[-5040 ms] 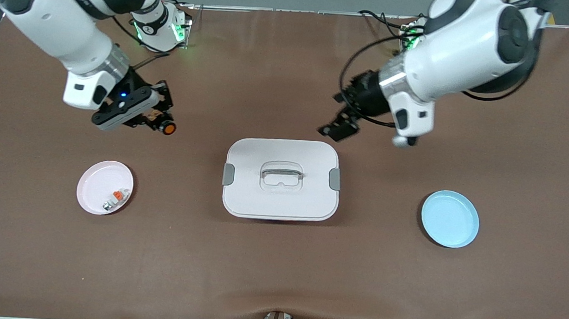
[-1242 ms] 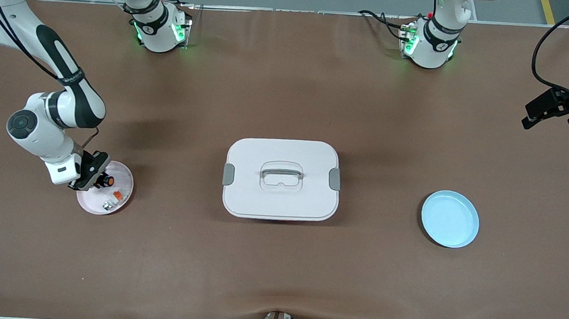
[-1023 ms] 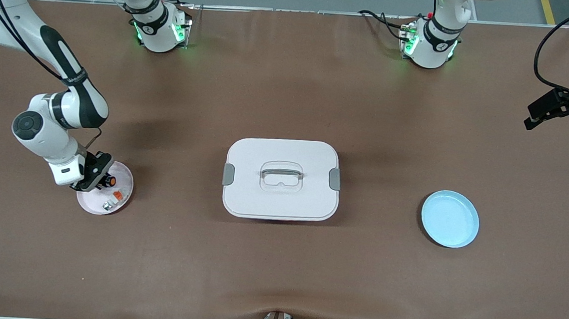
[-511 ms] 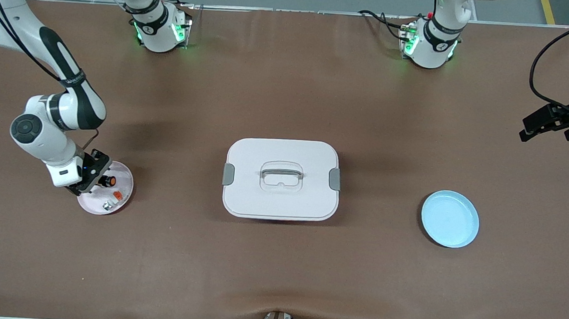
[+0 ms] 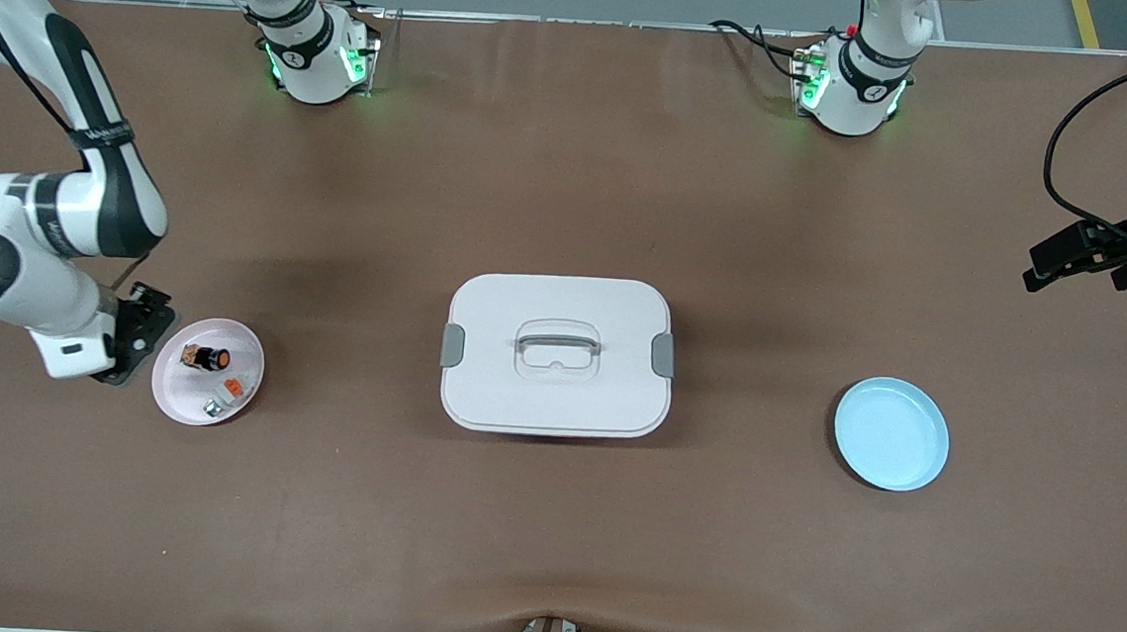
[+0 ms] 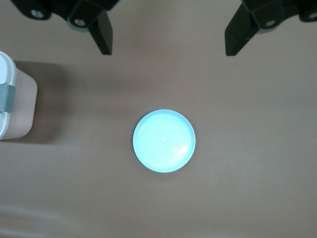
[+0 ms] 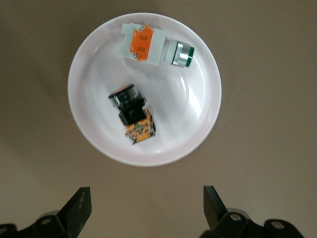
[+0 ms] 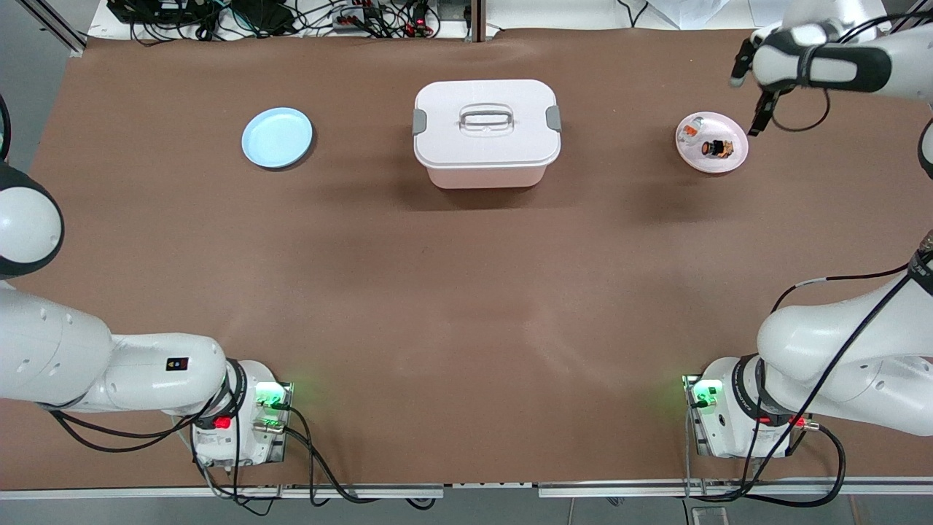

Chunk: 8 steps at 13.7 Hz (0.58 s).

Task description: Transfer orange switch to right arm and place

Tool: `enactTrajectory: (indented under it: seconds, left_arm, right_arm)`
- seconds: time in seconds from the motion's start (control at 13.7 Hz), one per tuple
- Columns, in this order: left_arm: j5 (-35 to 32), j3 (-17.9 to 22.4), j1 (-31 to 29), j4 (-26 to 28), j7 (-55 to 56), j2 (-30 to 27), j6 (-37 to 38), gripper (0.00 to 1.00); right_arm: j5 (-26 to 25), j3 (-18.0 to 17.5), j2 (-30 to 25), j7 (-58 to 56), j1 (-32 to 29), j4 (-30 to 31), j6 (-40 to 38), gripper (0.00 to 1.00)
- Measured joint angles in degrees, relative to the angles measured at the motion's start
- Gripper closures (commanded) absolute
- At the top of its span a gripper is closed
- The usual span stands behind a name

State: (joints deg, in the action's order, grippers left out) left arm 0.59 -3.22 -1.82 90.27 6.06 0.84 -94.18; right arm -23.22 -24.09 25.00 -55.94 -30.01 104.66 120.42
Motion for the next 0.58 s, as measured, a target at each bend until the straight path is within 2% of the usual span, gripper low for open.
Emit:
enactTrajectory:
  seconds: [0.29,0.44,0.58]
  left_arm:
    - [0.00,0.00,-0.03,-0.34,0.00,0.02,0.00,0.00]
    - [0.00,0.00,-0.04,-0.43,0.00,0.01,0.02,0.00]
    - [0.00,-0.02,-0.04,-0.51,0.00,-0.01,0.31,0.00]
  right_arm:
    - [3.37,-0.04,-3.25,0.00,-0.01,-11.85,-20.44,0.00]
    - [5.46,0.06,-4.13,0.02,-0.16,-16.77,-25.80,0.00]
    - [6.48,0.25,-5.39,0.06,-0.89,-18.78,-27.18,0.00]
